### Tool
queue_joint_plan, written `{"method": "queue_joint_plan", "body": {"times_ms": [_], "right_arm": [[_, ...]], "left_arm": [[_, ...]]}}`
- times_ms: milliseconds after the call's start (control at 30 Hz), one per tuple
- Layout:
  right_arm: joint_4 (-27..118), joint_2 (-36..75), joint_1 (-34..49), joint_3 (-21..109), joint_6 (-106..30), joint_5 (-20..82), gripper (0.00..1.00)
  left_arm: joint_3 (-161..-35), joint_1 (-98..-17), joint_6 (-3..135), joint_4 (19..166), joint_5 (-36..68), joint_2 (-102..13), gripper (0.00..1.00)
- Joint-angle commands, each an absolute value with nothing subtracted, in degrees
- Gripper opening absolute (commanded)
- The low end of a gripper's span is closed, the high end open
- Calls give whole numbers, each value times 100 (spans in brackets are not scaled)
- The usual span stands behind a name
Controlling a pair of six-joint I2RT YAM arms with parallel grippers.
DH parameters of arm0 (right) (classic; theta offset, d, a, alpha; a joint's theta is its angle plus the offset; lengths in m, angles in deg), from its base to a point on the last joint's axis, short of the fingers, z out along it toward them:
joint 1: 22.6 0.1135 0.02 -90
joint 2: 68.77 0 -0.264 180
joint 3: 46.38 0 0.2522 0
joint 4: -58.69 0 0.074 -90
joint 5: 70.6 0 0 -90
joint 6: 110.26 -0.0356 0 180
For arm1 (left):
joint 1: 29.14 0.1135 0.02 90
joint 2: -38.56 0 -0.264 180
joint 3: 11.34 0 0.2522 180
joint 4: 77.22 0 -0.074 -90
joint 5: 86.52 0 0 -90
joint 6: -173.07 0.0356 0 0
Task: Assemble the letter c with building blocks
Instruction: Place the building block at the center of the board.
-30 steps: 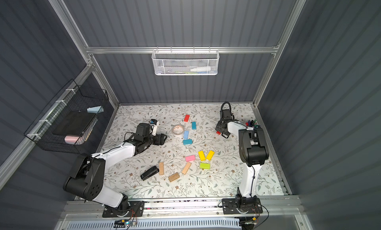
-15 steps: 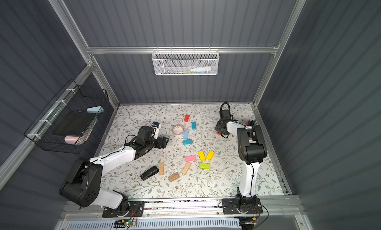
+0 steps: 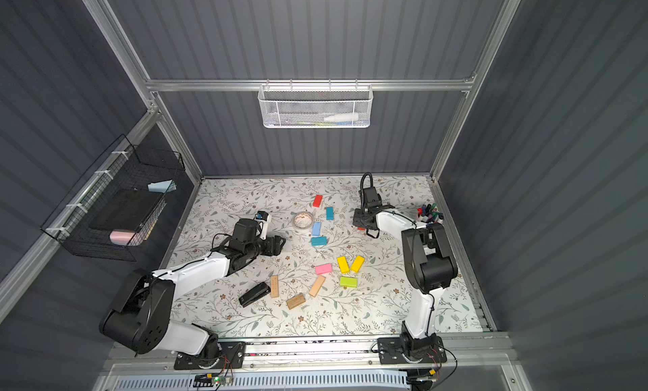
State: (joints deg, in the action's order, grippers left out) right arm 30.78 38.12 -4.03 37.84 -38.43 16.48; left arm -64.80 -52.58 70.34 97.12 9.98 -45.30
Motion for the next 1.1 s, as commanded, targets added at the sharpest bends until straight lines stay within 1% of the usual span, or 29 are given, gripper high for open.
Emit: {"method": "queue_joint_plan", "body": {"times_ms": [0, 333, 733, 967, 1067], "right_arm": [[2941, 3727, -298, 3660, -3697, 1659, 29], [3049, 3929, -108, 3630, -3602, 1589, 28], [3092, 4274, -98, 3681, -3538, 1467, 28], [3084, 4340, -98, 3689, -3551, 1455, 34], [3070, 4310, -98, 3695, -3546, 1455, 40]], "left_arm": [[-6439, -5258, 6945, 9816, 1074, -4406, 81], [-6412, -5260, 6927, 9825, 1104, -4371, 81], [-6430, -5260, 6919, 9812, 1090, -4463, 81], [-6446, -5269, 6918, 9794, 1104, -4468, 81], [-6439, -5268, 6919, 9798, 1104, -4472, 81]]}}
